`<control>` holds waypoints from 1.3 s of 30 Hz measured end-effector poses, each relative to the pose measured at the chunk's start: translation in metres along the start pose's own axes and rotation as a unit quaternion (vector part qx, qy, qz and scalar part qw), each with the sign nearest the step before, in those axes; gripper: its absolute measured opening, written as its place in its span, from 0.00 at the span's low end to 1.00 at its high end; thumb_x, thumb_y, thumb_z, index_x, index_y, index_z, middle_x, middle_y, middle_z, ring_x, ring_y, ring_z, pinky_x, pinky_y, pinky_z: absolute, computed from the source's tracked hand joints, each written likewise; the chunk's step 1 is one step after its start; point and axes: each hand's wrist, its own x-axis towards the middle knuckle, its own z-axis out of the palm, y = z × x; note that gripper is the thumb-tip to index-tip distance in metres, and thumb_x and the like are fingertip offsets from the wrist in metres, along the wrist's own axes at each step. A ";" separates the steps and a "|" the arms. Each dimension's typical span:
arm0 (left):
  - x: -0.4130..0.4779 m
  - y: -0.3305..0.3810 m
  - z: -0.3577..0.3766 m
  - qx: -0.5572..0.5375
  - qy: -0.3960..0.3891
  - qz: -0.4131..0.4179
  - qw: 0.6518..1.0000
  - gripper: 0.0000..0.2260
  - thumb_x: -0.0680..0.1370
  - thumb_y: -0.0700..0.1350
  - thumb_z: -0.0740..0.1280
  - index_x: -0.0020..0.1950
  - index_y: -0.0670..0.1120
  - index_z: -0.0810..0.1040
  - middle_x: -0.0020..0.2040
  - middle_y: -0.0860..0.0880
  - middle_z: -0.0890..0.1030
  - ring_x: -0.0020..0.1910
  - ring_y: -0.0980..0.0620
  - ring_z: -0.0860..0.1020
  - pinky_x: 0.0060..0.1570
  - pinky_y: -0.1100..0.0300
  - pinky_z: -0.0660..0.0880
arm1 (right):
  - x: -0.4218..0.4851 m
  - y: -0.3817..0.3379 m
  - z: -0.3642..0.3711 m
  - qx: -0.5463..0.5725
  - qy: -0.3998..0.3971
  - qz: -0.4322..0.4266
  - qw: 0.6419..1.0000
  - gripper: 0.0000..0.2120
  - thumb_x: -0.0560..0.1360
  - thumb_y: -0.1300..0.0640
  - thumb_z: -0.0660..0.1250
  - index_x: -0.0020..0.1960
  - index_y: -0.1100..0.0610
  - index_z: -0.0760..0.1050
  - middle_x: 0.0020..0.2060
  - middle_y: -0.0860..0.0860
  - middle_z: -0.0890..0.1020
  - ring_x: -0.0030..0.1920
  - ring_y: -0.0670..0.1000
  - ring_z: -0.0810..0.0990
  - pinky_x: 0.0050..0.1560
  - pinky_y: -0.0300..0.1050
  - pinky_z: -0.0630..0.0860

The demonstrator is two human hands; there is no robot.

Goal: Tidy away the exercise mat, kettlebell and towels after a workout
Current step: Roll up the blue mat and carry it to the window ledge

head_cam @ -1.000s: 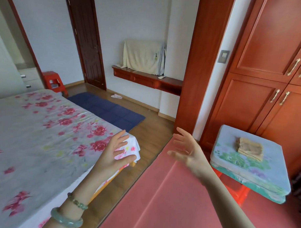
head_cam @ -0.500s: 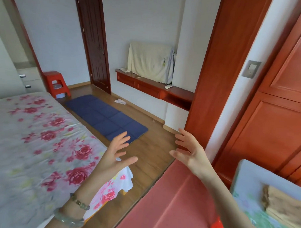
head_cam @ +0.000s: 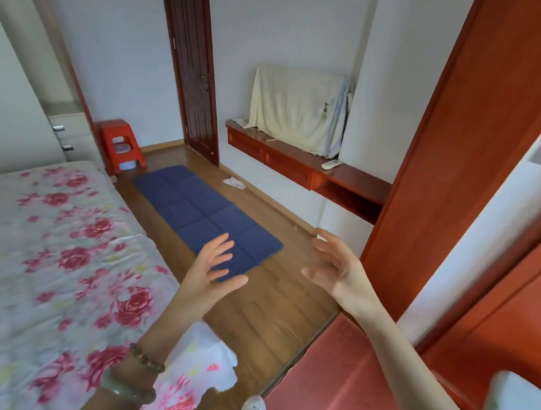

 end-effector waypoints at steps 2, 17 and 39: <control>0.045 -0.011 -0.001 -0.003 0.006 0.001 1.000 0.35 0.65 0.48 0.74 0.71 0.55 0.65 0.66 0.59 0.72 0.64 0.61 0.72 0.60 0.60 0.73 | 0.045 0.011 -0.002 0.004 0.003 0.000 1.000 0.37 0.64 0.48 0.74 0.70 0.50 0.65 0.62 0.45 0.74 0.61 0.43 0.74 0.59 0.43 0.75; 0.328 -0.057 -0.026 0.046 0.032 0.003 0.998 0.32 0.65 0.50 0.74 0.67 0.60 0.65 0.65 0.60 0.71 0.62 0.60 0.73 0.55 0.65 0.75 | 0.342 0.062 0.000 0.011 -0.033 0.017 0.999 0.31 0.68 0.57 0.75 0.68 0.47 0.67 0.62 0.46 0.75 0.61 0.47 0.75 0.61 0.49 0.75; 0.603 -0.173 -0.001 0.068 0.233 -0.117 0.963 0.34 0.66 0.51 0.76 0.69 0.57 0.66 0.67 0.55 0.72 0.63 0.57 0.74 0.58 0.56 0.75 | 0.726 0.214 -0.024 0.057 -0.246 0.029 0.967 0.31 0.70 0.62 0.73 0.68 0.47 0.67 0.63 0.44 0.75 0.62 0.41 0.74 0.53 0.29 0.73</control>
